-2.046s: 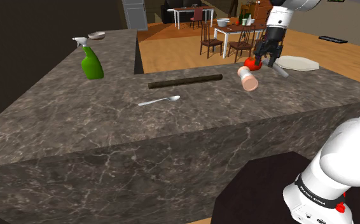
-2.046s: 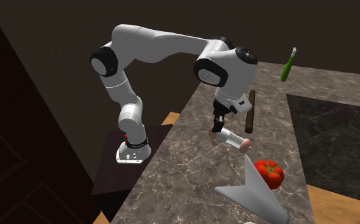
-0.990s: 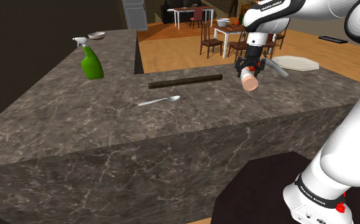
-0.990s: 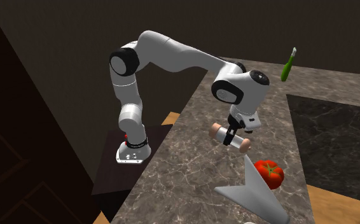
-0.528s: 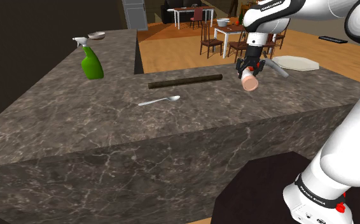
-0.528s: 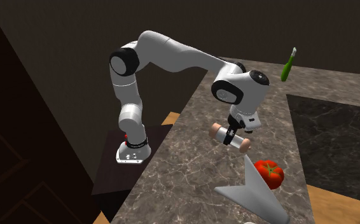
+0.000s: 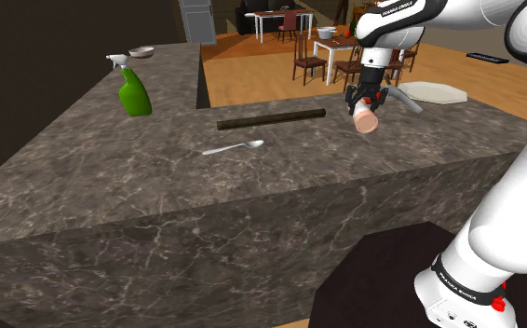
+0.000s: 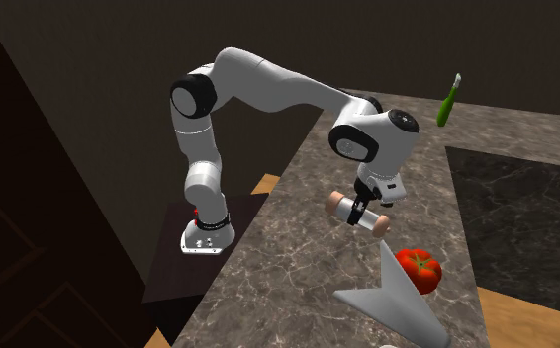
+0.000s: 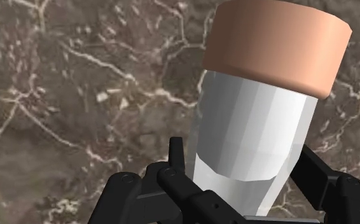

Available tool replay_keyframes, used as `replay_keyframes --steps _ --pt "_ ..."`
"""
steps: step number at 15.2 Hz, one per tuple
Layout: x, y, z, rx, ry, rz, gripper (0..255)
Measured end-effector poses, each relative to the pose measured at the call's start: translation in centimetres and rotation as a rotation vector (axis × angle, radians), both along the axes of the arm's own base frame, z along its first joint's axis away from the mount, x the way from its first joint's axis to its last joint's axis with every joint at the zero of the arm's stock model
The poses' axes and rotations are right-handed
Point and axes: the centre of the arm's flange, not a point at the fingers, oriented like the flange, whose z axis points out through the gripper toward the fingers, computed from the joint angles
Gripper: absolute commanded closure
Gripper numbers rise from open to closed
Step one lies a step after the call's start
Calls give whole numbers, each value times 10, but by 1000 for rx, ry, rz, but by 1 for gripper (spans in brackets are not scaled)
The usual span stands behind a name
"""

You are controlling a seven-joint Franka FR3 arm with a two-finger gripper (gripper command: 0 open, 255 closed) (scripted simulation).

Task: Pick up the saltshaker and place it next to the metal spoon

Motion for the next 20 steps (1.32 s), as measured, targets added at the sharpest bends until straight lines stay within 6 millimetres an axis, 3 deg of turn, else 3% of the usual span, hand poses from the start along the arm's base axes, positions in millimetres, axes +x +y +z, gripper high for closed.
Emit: replay_keyframes --steps 4,20 --pt "0 -1 11 0 0 0 255" --pt "0 0 94 0 0 0 255"
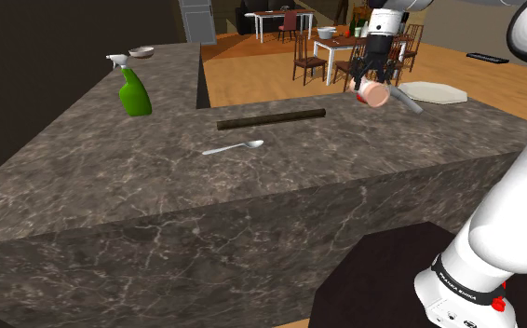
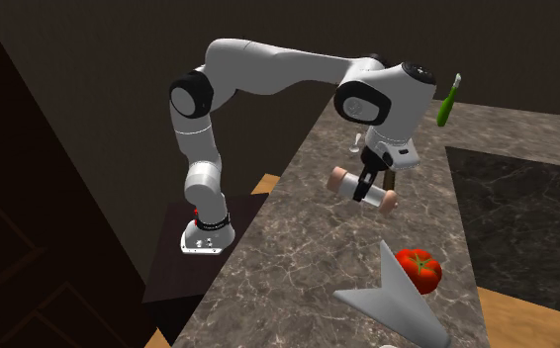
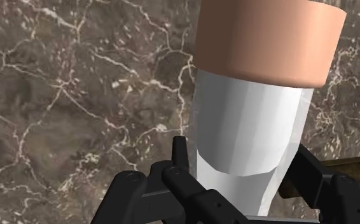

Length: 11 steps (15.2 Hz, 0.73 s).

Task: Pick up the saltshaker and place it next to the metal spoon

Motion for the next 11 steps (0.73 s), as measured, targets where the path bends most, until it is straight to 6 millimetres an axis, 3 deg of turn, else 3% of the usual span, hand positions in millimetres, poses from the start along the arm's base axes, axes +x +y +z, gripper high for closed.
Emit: replay_keyframes --steps 9,11 --pt "0 0 46 0 0 0 255" --pt "2 16 49 0 0 1 255"
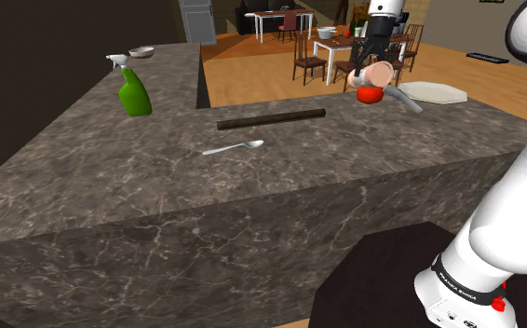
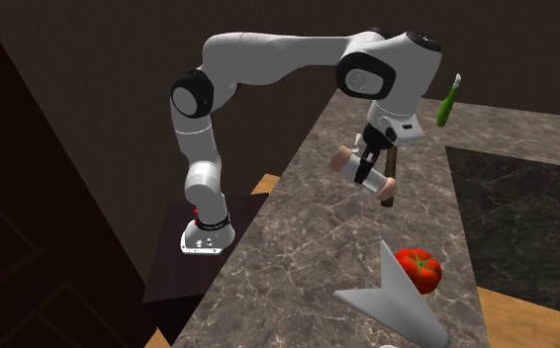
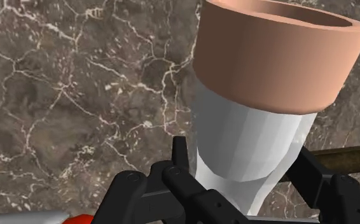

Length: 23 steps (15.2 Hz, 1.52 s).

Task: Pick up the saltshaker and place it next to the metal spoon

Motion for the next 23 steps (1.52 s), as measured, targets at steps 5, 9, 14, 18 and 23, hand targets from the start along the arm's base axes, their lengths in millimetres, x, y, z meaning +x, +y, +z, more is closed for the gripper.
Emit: replay_keyframes --steps 5,9,14,18,23 --pt "14 61 -1 0 0 1 255" --pt "24 112 0 0 0 0 255" --pt "36 178 0 0 0 1 255" --pt "47 229 -3 -1 0 0 255" --pt "59 294 -1 0 0 0 255"
